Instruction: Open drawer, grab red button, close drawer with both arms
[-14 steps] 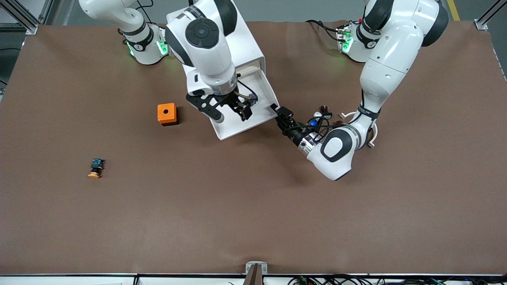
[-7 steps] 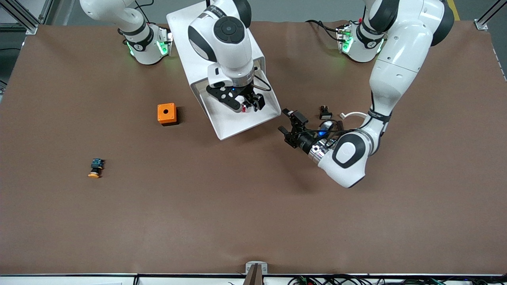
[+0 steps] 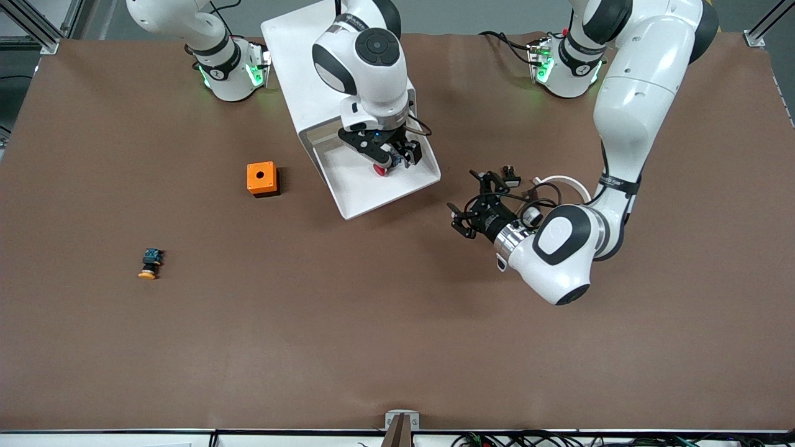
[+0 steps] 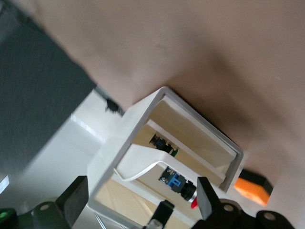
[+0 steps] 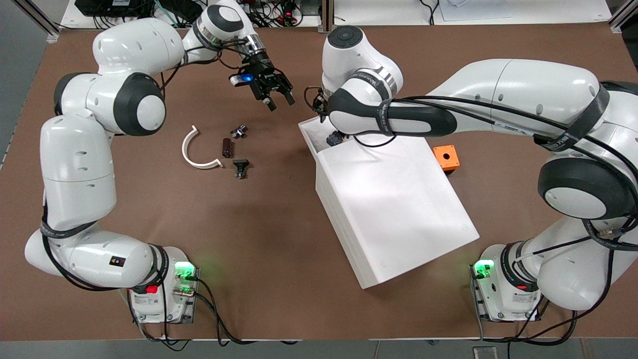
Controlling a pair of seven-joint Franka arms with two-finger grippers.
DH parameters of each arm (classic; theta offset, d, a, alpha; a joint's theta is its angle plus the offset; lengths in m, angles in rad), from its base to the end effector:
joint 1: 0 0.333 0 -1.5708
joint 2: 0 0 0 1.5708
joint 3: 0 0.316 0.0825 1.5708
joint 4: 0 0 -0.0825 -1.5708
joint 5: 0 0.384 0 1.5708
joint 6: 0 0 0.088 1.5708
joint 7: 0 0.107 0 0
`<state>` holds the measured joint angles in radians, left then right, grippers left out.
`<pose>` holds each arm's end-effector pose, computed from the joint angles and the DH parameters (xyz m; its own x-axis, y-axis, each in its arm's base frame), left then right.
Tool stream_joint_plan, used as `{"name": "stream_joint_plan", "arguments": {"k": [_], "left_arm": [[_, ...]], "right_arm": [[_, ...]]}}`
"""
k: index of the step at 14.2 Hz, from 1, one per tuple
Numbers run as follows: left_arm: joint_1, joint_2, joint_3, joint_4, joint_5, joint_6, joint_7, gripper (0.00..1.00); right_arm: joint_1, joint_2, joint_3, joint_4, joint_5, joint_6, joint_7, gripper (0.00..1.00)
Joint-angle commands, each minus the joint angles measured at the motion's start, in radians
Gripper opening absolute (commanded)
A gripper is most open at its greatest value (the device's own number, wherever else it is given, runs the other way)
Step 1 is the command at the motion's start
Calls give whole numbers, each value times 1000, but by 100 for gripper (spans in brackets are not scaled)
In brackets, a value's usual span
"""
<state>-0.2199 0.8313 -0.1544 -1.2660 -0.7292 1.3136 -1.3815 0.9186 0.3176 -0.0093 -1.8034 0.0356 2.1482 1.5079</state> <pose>0.6018 -0.2994 0.2671 0.0212 0.6445 -0.7643 0.6362 -0.5985 -0.4870 0.3907 0.5049 0.3724 0.8155 -0.5782 -0.0257 -0.5788 -0.8150 -0.0286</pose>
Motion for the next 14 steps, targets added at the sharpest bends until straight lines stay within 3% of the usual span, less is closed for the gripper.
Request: {"name": "stream_joint_plan", "arguments": {"k": [1,6,11,14], "left_arm": [[-6,-17,7,63,94,-5,206,100],[-13,-73,7,86,272,136,424,100],[-56,-116,-8,77,453,364,472,100],[-65,-129,-10,76,494,413,473,100]], "right_arm": [[14,-8,-11,-16,-20,13,18,100],[20,29,-11,-16,-49,42,64,100],[23,32,-9,-16,-49,42,90,100],[25,35,-8,-17,-48,36,101,100]]}}
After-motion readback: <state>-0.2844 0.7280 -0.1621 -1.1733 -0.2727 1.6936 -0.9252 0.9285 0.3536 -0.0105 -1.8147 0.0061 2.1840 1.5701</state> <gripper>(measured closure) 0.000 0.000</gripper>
